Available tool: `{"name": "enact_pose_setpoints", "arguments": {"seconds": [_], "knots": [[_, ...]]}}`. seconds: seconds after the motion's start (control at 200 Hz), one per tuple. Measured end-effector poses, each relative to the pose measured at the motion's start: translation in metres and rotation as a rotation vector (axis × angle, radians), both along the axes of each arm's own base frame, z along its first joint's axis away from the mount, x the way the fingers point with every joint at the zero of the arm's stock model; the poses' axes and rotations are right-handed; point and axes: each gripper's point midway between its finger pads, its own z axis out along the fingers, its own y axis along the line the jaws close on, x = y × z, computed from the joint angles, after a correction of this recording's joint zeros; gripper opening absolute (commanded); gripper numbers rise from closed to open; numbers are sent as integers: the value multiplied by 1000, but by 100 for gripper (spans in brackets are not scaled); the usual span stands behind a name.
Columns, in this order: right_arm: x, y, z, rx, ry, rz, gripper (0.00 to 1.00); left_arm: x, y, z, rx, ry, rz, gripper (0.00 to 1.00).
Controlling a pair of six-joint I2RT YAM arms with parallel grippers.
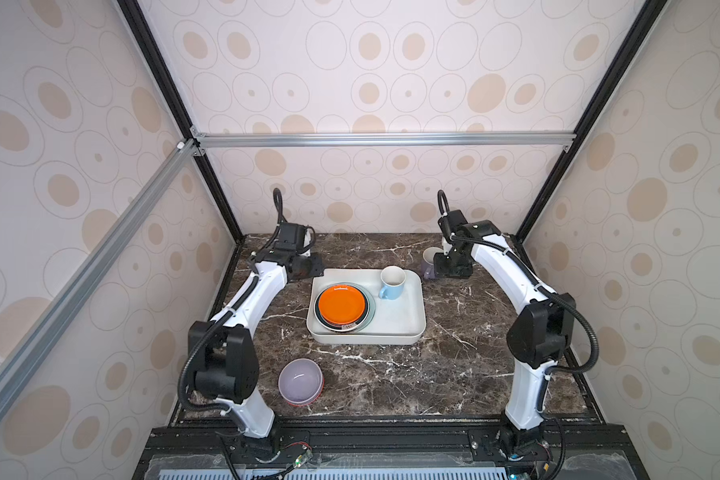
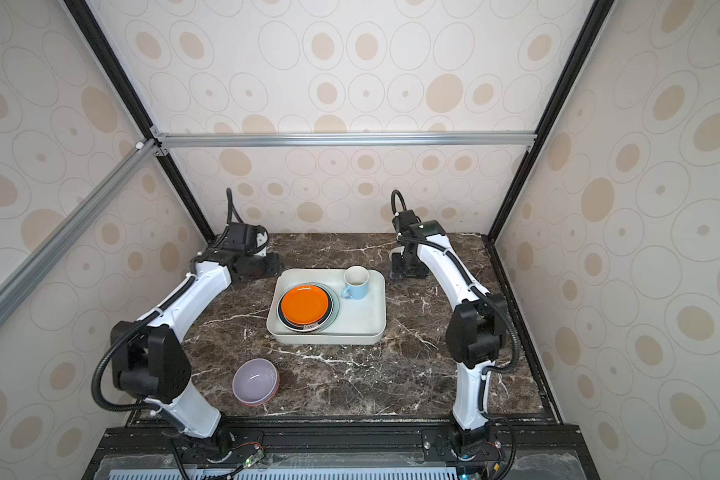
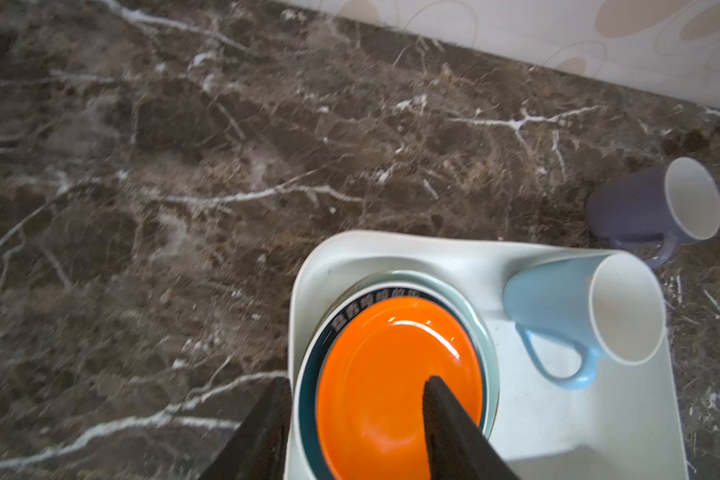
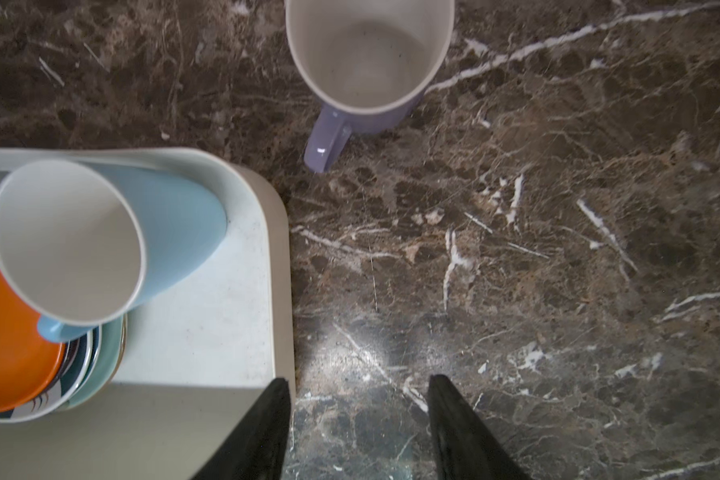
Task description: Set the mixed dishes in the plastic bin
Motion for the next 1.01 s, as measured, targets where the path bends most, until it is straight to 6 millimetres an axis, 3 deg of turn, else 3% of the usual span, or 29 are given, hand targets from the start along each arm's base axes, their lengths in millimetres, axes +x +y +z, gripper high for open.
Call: {"name": "enact_pose_setpoints", "arguments": {"seconds": [0.2, 0.4, 0.565, 0.78, 1.005], "knots": [[30, -19, -19, -5, 26, -58, 57, 36, -87, -10, 3, 13, -149, 52], [54, -54, -34, -4, 31, -142, 56, 44, -148, -34, 6, 55, -247, 52], [72, -64, -45, 15, 18, -168, 56, 45, -160, -40, 4, 77, -260, 52], [87, -59, -66, 51, 18, -163, 56, 48, -168, -36, -9, 77, -256, 52], [105, -53, -70, 94, -6, -160, 56, 42, -185, -34, -26, 84, -272, 51]]}}
